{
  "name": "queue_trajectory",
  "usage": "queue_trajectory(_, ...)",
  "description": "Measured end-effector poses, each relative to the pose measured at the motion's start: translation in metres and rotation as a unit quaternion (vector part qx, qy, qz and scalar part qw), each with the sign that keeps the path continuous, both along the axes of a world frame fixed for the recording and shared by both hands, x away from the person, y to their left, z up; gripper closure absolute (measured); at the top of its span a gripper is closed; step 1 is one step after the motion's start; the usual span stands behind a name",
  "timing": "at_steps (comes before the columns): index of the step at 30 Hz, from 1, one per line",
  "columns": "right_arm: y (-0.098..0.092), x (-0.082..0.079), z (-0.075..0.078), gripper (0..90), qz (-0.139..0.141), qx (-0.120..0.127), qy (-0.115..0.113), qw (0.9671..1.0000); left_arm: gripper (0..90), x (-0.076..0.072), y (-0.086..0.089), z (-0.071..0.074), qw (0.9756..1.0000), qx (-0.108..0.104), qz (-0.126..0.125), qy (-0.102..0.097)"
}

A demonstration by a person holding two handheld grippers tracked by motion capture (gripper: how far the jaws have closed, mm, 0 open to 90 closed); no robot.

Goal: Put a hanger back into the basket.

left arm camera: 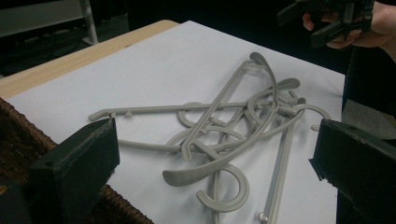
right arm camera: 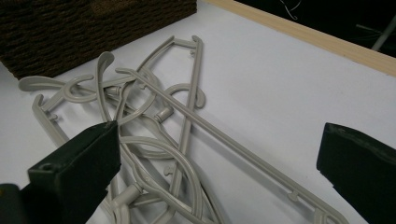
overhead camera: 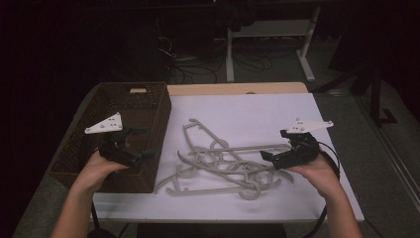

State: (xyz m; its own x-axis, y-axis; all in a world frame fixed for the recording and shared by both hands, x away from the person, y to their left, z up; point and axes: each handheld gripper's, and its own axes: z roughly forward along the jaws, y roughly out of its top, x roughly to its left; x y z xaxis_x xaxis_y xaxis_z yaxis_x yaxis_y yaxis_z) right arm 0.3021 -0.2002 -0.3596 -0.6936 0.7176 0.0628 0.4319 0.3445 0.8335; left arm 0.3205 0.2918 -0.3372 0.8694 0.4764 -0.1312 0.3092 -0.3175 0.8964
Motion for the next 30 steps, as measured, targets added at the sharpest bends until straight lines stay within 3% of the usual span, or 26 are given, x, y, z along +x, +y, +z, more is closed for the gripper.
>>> queue_trajectory(10,-0.006,-0.001,-0.007,0.0,0.002,-0.008,0.010,0.9999,0.5,0.001,-0.020,0.001,0.9998,-0.003,-0.019,0.006)
queue_trajectory(11,-0.009,-0.001,-0.011,0.0,0.001,-0.006,0.014,0.9999,0.5,0.001,-0.029,-0.001,0.9996,0.003,-0.027,0.010)
queue_trajectory(15,-0.011,-0.002,-0.015,0.0,0.001,-0.006,0.018,0.9998,0.5,0.000,-0.037,-0.003,0.9994,0.008,-0.032,0.011)
queue_trajectory(18,-0.012,-0.005,-0.022,0.0,0.001,-0.018,0.027,0.9995,0.5,-0.002,-0.047,0.001,0.9990,0.005,-0.043,0.007)
queue_trajectory(26,-0.013,-0.005,-0.028,0.0,-0.002,-0.019,0.031,0.9993,0.6,-0.005,-0.074,0.012,0.9980,0.001,-0.062,-0.009)
queue_trajectory(30,-0.012,-0.008,-0.033,0.0,0.001,-0.025,0.035,0.9991,0.5,-0.006,-0.087,0.010,0.9978,0.000,-0.066,-0.013)
